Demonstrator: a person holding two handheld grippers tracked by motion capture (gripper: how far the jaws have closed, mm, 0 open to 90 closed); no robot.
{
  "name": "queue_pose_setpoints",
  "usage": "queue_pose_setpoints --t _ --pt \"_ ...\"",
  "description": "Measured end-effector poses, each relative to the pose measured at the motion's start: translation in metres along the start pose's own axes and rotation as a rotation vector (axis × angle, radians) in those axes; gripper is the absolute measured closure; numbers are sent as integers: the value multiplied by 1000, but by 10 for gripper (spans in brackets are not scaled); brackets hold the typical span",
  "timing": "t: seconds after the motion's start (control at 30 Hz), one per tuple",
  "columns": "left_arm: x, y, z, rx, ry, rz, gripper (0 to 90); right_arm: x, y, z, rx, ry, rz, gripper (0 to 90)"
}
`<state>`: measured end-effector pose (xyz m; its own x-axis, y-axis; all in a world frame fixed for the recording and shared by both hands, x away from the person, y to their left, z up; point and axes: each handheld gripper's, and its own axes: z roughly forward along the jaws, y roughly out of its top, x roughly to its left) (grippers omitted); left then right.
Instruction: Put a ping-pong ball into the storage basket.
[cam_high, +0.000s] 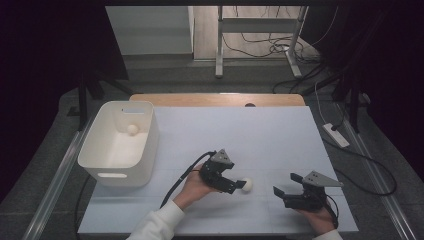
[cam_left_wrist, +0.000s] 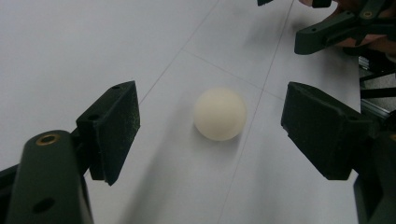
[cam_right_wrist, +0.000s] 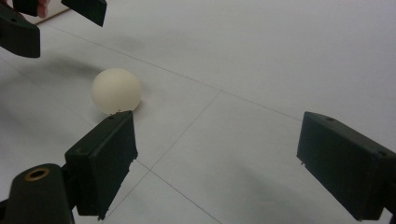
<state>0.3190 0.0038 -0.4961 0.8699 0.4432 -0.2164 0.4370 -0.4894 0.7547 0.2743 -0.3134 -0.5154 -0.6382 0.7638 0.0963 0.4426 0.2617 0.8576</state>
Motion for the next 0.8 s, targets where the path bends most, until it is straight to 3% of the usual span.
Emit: queue_pose_setpoints --t 0.8 --pt "-7 3 25 60 -8 22 198 0 0 0 0 0 -4 122"
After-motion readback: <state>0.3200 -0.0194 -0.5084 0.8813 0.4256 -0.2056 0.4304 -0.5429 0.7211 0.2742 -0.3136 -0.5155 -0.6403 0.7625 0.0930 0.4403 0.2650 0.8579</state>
